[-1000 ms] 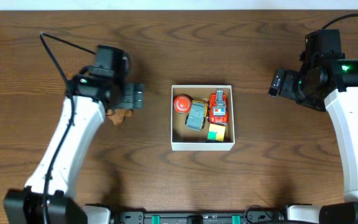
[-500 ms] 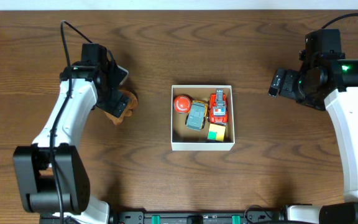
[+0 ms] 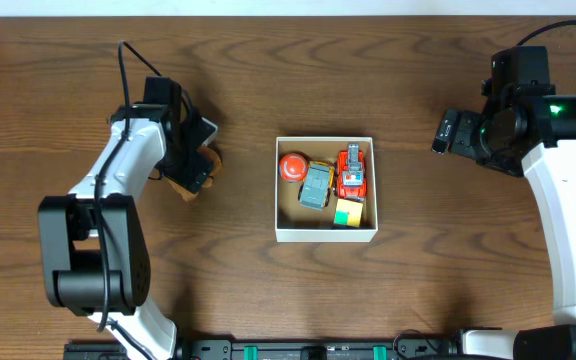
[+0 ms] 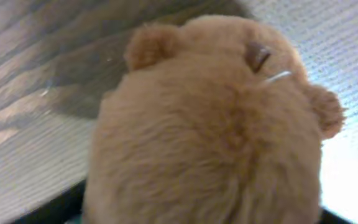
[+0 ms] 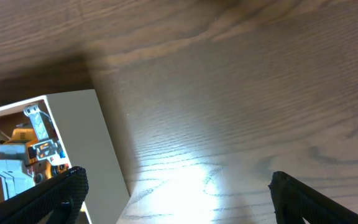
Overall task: Pack container
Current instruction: 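Lower the left gripper onto the brown plush toy and grasp it, then carry the plush toy right and lower it into the box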
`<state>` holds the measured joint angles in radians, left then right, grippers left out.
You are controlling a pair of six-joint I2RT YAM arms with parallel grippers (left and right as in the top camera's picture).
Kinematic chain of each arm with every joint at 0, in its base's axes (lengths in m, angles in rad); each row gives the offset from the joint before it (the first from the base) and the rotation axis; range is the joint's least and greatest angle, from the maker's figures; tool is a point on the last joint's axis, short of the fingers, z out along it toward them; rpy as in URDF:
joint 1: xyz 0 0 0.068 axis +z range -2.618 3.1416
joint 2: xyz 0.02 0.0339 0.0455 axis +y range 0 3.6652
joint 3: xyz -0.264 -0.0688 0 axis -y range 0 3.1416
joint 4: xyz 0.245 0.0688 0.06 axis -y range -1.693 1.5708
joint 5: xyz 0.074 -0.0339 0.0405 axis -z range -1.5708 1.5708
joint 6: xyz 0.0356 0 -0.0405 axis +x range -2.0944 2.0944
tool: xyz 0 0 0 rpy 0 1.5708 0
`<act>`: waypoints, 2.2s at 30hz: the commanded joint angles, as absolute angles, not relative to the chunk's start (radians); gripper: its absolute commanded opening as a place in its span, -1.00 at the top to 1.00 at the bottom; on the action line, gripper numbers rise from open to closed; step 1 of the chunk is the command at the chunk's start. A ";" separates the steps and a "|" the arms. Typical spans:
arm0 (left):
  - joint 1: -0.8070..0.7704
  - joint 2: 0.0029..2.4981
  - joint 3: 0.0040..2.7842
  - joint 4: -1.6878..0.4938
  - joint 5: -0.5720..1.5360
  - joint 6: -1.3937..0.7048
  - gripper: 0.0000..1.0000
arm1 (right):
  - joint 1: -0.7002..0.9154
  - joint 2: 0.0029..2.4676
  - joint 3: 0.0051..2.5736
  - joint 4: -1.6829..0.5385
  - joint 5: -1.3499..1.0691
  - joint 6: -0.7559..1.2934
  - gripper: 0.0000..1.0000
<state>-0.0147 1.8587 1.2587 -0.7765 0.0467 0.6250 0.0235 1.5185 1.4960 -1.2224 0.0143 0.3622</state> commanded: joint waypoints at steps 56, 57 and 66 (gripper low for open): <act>-0.783 1.657 1.274 -0.807 0.068 0.586 0.88 | -0.026 1.507 1.495 -1.216 0.030 0.335 -0.93; -0.783 1.670 1.274 -0.805 0.068 0.586 0.88 | -0.026 1.507 1.495 -1.216 0.030 0.335 -0.93; -0.783 1.745 1.274 -0.814 0.068 0.586 0.69 | -0.026 1.507 1.495 -1.216 0.030 0.335 -0.93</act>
